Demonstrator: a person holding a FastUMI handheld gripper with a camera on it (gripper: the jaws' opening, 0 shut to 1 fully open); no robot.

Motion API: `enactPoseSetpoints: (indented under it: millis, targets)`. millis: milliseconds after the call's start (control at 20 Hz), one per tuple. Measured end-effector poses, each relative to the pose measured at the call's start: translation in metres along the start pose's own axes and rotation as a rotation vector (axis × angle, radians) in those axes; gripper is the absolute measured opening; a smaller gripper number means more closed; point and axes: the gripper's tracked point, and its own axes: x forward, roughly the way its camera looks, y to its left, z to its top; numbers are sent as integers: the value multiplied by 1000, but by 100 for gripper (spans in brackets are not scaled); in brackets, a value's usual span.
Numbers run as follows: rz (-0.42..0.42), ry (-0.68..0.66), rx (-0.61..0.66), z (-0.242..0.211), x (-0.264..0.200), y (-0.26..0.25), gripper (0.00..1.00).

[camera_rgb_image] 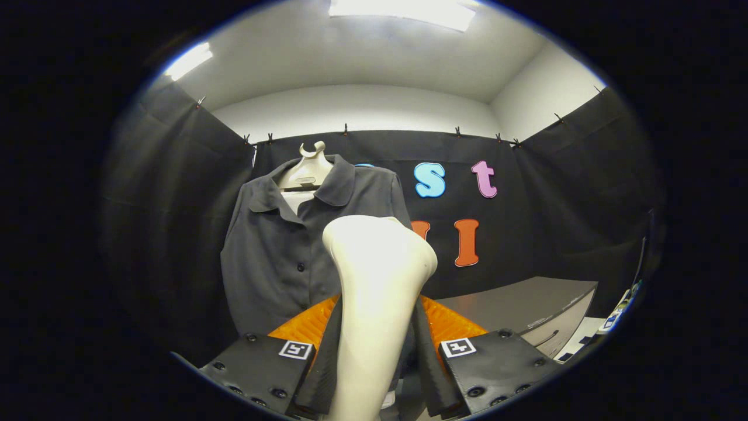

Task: Iron the clothes twice with a garment steamer, once on the left side and once on the right side.

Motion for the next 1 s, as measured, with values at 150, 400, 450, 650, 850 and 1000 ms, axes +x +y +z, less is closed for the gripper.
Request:
enactPoseSetpoints:
  millis: [150,400,450,650,850,1000]
  targets:
    - [25,-11,3,-1,18,29,65]
    - [74,-23,7,-2,60,62,65]
    - [78,-18,7,-6,67,66,65]
    - [86,-7,3,-12,92,72,65]
    - [87,-2,-12,-15,120,78,65]
    - [89,-12,-27,-14,133,83,65]
